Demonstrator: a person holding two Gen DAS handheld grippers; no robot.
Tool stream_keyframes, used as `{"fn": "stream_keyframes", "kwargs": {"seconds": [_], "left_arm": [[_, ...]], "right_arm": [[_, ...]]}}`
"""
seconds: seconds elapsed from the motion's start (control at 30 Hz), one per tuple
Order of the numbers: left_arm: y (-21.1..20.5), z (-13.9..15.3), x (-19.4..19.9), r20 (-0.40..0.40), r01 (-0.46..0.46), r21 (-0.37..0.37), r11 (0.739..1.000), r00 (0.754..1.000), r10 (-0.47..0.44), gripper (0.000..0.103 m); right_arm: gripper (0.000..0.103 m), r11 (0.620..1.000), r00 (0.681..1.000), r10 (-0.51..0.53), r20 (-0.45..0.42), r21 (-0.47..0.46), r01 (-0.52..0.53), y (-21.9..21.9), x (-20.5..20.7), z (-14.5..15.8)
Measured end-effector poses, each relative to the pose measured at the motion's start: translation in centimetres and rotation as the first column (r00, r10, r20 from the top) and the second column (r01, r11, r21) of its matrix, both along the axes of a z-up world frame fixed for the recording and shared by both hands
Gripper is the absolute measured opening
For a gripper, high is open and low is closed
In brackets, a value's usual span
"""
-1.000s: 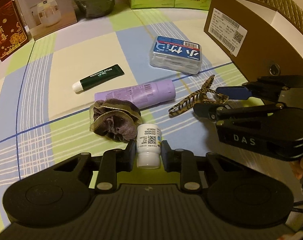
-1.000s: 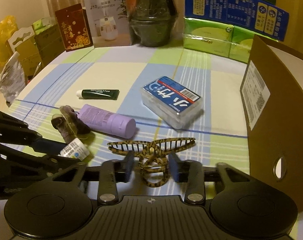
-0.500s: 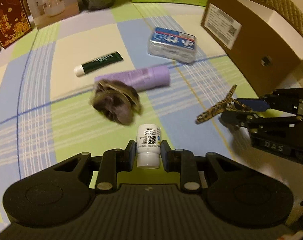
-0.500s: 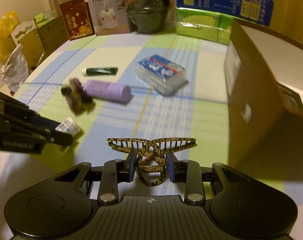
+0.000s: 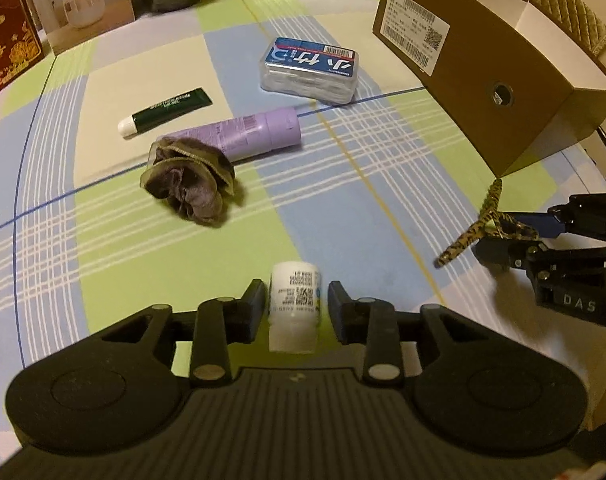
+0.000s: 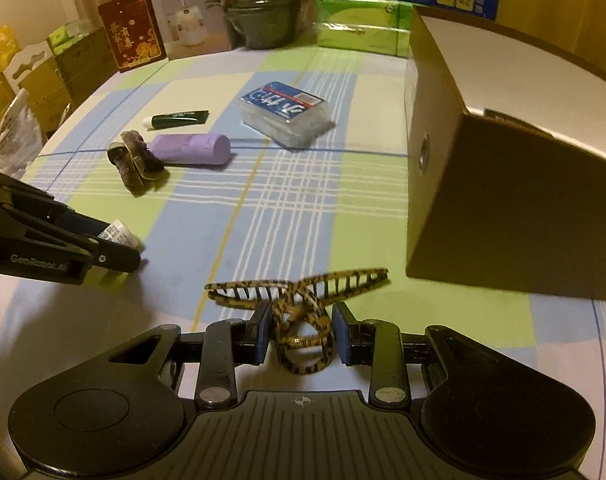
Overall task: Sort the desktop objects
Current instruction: 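Grasp the white pill bottle with the left tool while the right tool grasps the leopard claw clip, then carry the pill bottle and claw clip with both tools into the cardboard box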
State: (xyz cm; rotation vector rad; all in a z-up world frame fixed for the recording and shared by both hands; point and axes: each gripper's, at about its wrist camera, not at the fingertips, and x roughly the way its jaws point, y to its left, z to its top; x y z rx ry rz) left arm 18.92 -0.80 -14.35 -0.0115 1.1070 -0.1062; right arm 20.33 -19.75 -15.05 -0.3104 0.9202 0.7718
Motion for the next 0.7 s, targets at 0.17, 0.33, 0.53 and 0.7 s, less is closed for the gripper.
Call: {"fn": "stream_keyframes", "kwargs": {"seconds": [0.17, 0.33, 0.53, 0.7], "left_arm": [[-0.7, 0.0, 0.4, 0.003, 0.003, 0.029, 1.000, 1.000, -0.003, 0.026], [-1.2, 0.1, -0.1, -0.003, 0.003, 0.023, 1.000, 1.000, -0.003, 0.022], [-1.6, 1.2, -1.1, 0.011, -0.017, 0.018, 1.000, 1.000, 0.016, 0.022], [-2.0, 2.7, -1.6, 0.041, -0.038, 0.024, 0.999, 0.998, 0.037, 0.022]], "right_arm": [[0.028, 0.999, 0.999, 0.039, 0.017, -0.019, -0.039, 0.4, -0.1, -0.3], [0.027, 0.997, 0.997, 0.073, 0.008, -0.008, -0.073, -0.4, -0.7, 0.2], [0.027, 0.995, 0.995, 0.096, 0.002, 0.022, -0.096, -1.7, -1.1, 1.6], [0.027, 0.993, 0.994, 0.105, 0.012, 0.055, -0.106, -2.9, -1.4, 3.2]]}}
